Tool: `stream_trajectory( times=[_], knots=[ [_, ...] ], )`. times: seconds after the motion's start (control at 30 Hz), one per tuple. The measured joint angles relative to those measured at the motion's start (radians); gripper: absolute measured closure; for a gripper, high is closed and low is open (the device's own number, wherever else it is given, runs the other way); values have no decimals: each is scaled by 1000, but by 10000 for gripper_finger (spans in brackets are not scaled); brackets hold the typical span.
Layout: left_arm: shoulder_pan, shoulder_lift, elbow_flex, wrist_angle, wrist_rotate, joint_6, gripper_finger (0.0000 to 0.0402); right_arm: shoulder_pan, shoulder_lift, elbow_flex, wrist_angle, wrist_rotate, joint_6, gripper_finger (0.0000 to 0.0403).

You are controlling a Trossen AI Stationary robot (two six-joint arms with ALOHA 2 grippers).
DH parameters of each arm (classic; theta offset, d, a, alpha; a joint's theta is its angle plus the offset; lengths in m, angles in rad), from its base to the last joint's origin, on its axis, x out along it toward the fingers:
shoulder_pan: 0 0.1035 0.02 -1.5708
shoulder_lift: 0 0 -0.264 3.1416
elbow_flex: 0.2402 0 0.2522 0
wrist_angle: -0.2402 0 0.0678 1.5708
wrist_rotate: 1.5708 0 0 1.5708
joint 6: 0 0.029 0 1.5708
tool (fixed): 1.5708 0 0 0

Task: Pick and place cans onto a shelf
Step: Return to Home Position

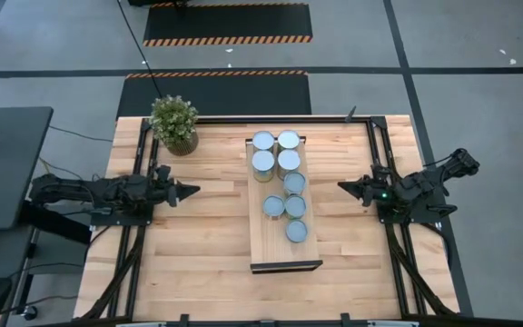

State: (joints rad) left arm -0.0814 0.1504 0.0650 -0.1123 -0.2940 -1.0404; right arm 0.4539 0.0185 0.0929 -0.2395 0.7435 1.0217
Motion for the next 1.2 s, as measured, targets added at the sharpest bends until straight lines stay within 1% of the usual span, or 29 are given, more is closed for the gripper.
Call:
stream_trajectory(
  times=[0.13,0.2,0.27,0.3,0.33,0.4,0.47,0.53,0.6,0.7,1.2],
  knots=[
    [0,1,0,-1,-13,10,393,0,3,-3,5,50,-3,390],
    [0,2,-1,-1,-14,35,385,0,1,-3,5,56,-3,382],
    [0,2,-1,-2,-14,101,379,0,1,-3,4,44,-9,376],
    [0,2,-1,-3,-15,205,376,0,1,-3,-1,33,-53,374],
    [0,2,-1,-3,-15,346,375,0,4,-2,-9,17,-160,372],
    [0,2,-1,-2,-16,627,375,0,8,-2,-10,-5,-435,371],
    [0,2,-2,6,-17,841,376,0,8,-2,-8,-11,-649,371],
    [0,2,-3,16,-17,982,378,0,8,-2,-8,-11,-796,372],
    [0,2,-6,30,-18,1063,379,0,8,-2,-8,-11,-886,372],
    [0,2,-7,37,-18,1098,377,0,8,-2,-6,-11,-933,372],
    [0,2,-7,47,-17,1097,377,0,8,-2,6,-12,-936,371]
  ],
)
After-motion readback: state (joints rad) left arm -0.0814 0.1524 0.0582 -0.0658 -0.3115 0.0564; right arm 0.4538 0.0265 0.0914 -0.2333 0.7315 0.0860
